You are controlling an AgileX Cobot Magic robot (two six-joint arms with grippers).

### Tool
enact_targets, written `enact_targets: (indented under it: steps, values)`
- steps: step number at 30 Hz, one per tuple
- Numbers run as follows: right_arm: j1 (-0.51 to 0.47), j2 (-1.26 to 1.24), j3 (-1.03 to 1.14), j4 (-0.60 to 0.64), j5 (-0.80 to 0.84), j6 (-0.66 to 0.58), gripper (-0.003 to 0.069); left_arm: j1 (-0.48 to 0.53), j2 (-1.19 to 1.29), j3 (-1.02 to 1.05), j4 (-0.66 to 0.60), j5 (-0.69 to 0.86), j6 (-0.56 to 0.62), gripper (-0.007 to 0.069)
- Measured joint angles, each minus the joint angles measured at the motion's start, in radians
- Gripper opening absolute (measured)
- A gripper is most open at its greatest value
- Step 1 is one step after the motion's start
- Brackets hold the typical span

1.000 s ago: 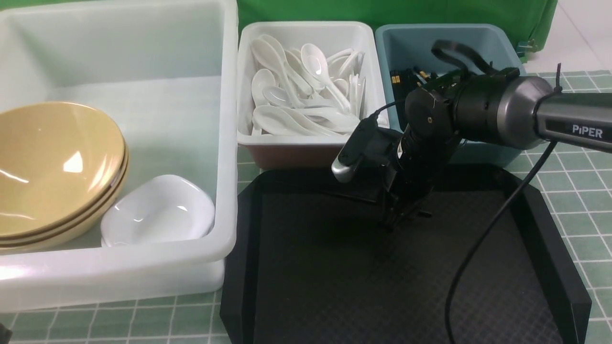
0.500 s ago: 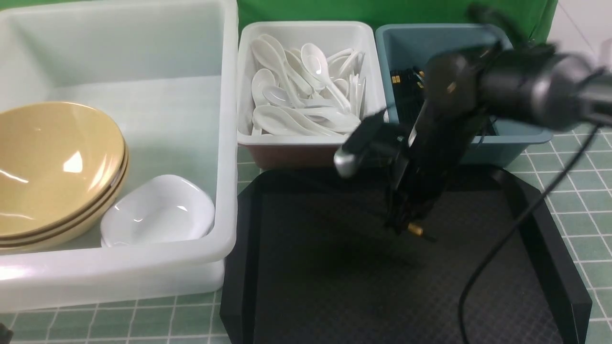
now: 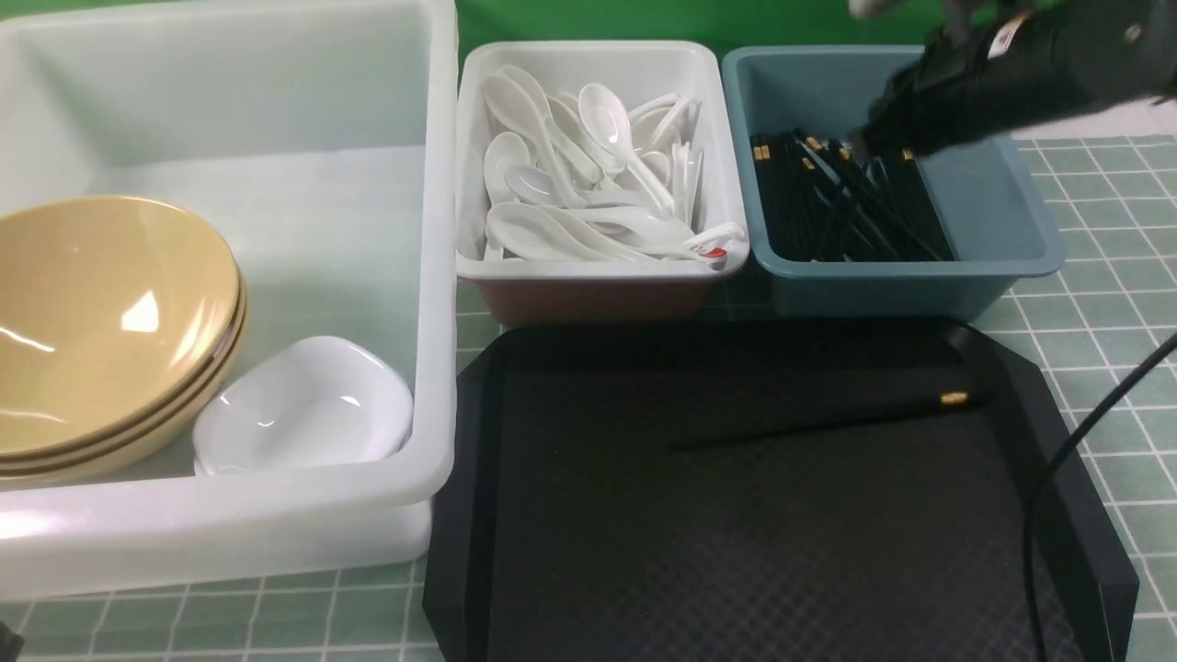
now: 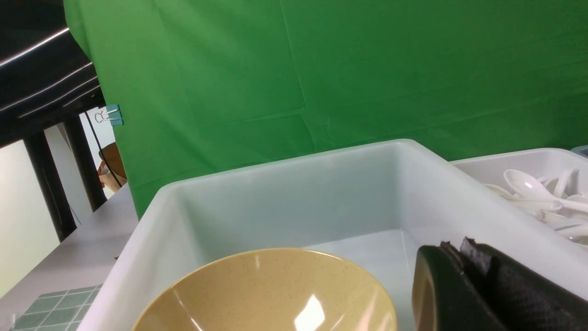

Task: On blue table put chopsticks spoon bowls plates into blue grey white boxes.
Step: 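Grasp the chopsticks with the right gripper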

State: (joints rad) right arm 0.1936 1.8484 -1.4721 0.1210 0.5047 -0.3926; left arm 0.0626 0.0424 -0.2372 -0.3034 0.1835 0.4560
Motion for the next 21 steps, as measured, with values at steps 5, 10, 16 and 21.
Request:
enact_targets:
  steps: [5, 10, 16, 21]
  values:
    - [0.024, -0.003, 0.011, 0.001, 0.368, -0.189, 0.0255, 0.0, 0.0, 0.0, 0.0, 0.023, 0.0, 0.0004]
    - [0.051, 0.002, 0.074, 0.007, 0.423, -0.245, 0.0268, 0.0, 0.0, 0.0, 0.0, 0.031, -0.001, 0.0004]
    - [0.127, 0.017, 0.199, 0.007, 0.359, -0.388, 0.0349, 0.0, 0.0, 0.0, -0.001, 0.031, -0.004, 0.0004]
    - [0.173, 0.054, 0.253, 0.0, 0.224, -0.541, 0.0361, 0.0, 0.0, 0.0, -0.001, 0.031, -0.003, 0.0004]
